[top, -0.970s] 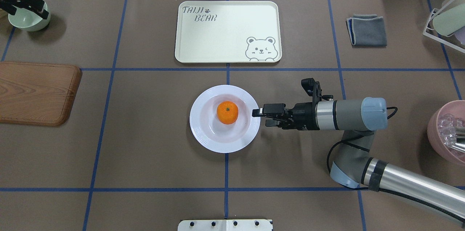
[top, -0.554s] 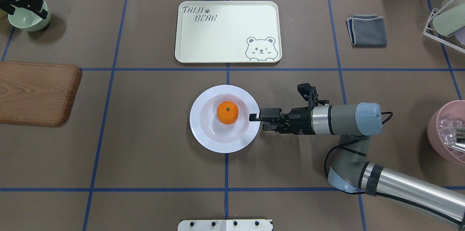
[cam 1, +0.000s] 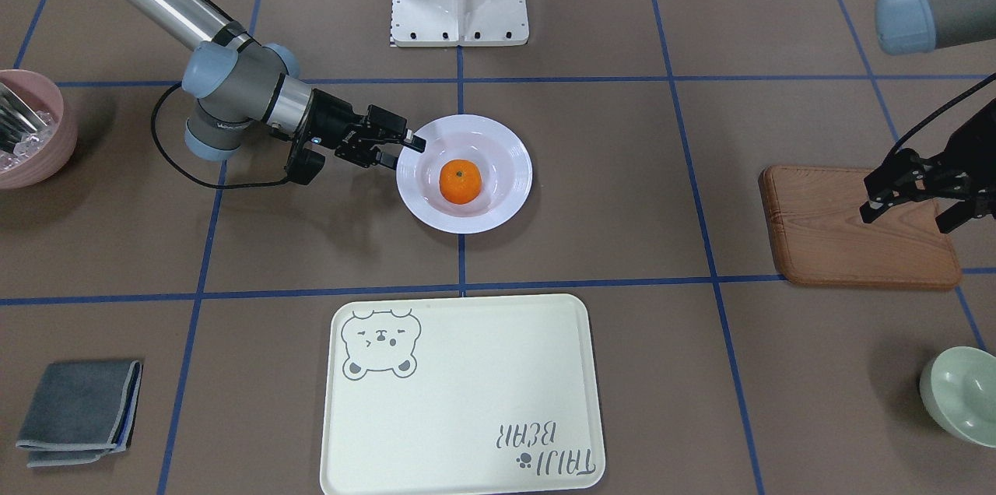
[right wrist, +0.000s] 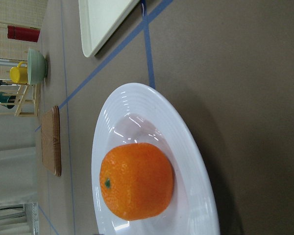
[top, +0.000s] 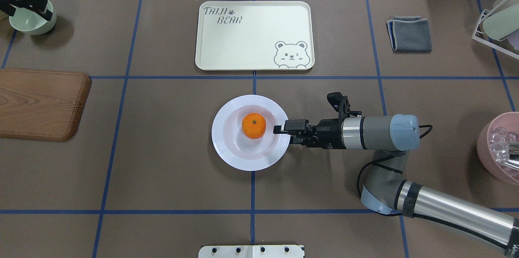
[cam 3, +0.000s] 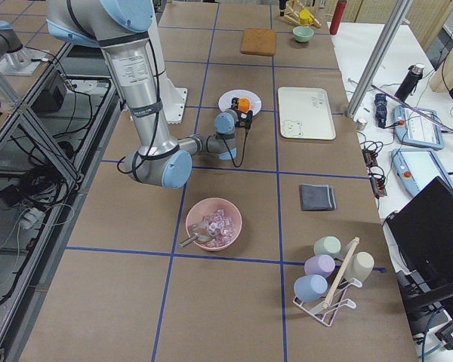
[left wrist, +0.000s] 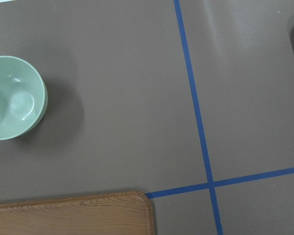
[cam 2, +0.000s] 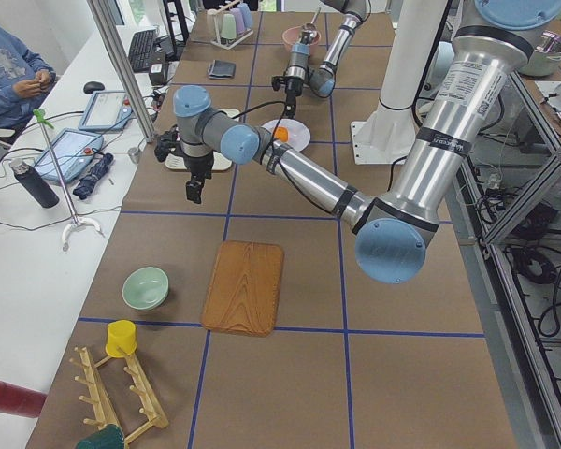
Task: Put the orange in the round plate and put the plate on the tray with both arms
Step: 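Grip the rim of the white plate with the right gripper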
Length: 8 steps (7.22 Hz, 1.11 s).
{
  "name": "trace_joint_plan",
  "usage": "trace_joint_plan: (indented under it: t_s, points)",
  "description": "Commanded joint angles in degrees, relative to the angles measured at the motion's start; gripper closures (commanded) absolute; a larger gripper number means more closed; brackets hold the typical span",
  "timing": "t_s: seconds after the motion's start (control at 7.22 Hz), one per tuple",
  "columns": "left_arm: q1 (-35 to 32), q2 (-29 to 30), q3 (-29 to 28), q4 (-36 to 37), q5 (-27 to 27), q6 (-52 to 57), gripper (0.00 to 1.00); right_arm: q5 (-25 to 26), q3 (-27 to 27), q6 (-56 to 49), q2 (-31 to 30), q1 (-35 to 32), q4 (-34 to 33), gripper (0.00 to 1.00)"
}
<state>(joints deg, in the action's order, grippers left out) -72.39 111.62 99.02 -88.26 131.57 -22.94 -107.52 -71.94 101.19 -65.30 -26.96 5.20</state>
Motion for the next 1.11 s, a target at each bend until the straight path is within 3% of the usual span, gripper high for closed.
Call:
trace_joint_plan:
  t_s: [0.0,0.28,0.42,0.55,0.83,0.97]
  points:
    - [0.0,0.0,0.1,0.0,0.0,0.0,0.02,0.7,0.3,0.2,0.8,0.1,0.0,0.13]
    - [-0.1,0.1,0.1,0.0,0.0,0.0,0.02,1.2,0.7,0.3,1.4,0.1,-0.2,0.21]
    - [-0.1,0.1,0.2,0.0,0.0,0.0,0.02,1.2,0.7,0.3,1.5,0.1,-0.2,0.32]
    - [-0.2,0.2,0.2,0.5,0.0,0.0,0.02,1.2,0.7,0.3,1.5,0.1,-0.2,0.46]
    - [-0.3,0.2,0.6,1.1,0.0,0.0,0.02,1.2,0.7,0.3,1.6,0.1,-0.1,0.86]
    - [-0.3,0.2,0.6,1.2,0.0,0.0,0.02,1.2,0.6,0.3,1.6,0.1,0.0,1.0]
